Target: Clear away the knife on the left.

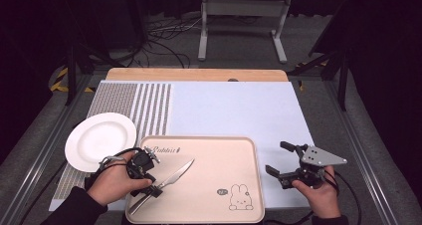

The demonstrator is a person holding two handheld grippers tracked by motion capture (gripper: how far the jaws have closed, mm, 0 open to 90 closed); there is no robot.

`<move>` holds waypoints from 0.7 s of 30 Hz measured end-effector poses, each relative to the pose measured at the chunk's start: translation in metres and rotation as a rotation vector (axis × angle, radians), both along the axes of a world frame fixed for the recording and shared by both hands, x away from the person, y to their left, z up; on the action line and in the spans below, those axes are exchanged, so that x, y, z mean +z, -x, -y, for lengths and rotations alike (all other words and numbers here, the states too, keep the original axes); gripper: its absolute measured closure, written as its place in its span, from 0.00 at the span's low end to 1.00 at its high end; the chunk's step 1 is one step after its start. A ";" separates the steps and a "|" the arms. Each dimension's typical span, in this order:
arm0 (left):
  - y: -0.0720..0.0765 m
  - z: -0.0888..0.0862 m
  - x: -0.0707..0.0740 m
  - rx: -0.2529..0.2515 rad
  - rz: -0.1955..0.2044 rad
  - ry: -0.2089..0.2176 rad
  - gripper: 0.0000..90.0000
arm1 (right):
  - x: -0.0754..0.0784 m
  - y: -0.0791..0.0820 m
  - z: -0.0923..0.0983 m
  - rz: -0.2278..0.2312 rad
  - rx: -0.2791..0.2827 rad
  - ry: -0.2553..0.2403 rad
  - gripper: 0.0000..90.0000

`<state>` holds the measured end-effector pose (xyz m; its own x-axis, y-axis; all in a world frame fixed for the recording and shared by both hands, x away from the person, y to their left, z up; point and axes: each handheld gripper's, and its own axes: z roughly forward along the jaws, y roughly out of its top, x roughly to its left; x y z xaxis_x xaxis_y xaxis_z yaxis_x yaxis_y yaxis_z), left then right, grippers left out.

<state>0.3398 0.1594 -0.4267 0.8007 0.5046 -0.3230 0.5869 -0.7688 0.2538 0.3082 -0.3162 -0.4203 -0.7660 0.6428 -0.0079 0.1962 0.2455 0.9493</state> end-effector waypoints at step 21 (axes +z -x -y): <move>0.004 0.027 0.005 -0.265 0.290 0.176 1.00 | -0.001 0.000 0.000 -0.005 0.007 0.003 0.04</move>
<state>0.3360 0.1326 -0.4212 0.9656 0.2264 -0.1281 0.2597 -0.8139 0.5198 0.3079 -0.3159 -0.4210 -0.7706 0.6373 -0.0060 0.1991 0.2496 0.9477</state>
